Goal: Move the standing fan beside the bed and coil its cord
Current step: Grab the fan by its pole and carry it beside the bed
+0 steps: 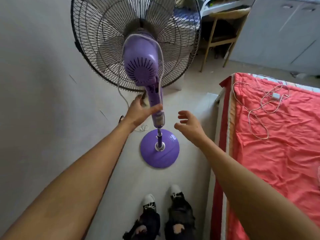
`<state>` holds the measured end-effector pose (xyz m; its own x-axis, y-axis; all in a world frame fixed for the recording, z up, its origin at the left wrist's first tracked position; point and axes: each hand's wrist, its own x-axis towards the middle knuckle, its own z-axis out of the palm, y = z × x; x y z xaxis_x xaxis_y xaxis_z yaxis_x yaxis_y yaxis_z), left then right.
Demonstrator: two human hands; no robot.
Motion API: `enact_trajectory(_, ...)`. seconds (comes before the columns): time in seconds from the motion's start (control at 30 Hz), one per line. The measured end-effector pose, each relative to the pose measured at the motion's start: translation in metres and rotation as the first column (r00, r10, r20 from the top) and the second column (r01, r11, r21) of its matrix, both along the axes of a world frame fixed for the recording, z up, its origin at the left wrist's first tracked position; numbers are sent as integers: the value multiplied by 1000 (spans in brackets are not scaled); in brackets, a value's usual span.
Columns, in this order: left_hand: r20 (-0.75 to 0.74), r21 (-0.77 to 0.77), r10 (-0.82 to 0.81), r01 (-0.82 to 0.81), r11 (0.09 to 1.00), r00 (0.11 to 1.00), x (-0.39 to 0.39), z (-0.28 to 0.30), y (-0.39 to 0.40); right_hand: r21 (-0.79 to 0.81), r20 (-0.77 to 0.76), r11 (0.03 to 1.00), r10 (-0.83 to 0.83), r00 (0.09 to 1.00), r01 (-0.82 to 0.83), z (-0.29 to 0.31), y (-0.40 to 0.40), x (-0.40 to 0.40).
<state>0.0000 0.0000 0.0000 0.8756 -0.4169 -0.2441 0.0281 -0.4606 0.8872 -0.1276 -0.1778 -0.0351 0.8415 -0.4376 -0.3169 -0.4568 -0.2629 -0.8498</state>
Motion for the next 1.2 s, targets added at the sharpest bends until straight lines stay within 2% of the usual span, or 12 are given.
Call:
enact_trajectory(0.13,57,31,13,-15,999,998,19,-5,-38,-50,-90,994,94,991,-99,-24,-26,24)
enact_trajectory(0.27,172,97,207,-226,969,963,38,-7,-57,-62,-87,977,197,977,-202,-38,-45,55)
enact_trajectory(0.33,206,66,289,-308,949,935,44,-9,-60,-86,-102,950,291,951,-300,-45,-53,75)
enact_trajectory(0.43,197,-2,315,-321,947,928,55,-12,-58,-122,-119,896,413,903,-426,-51,-56,104)
enact_trajectory(0.53,220,-7,254,-259,966,942,65,-9,-54,-139,-92,853,495,864,-503,-55,-46,127)
enact_trajectory(0.63,262,14,246,-258,966,933,74,-9,-50,-89,-55,859,501,864,-504,-60,-30,148)
enact_trajectory(0.77,307,-41,265,-266,963,914,78,-9,-38,-62,-14,864,500,866,-500,-69,-12,165)
enact_trajectory(0.93,286,-79,289,-278,957,914,81,-2,-29,-118,16,859,503,864,-498,-71,-2,177)
enact_trajectory(1.2,246,-151,339,-310,939,908,62,14,-4,-169,-29,811,564,825,-561,-48,15,162)
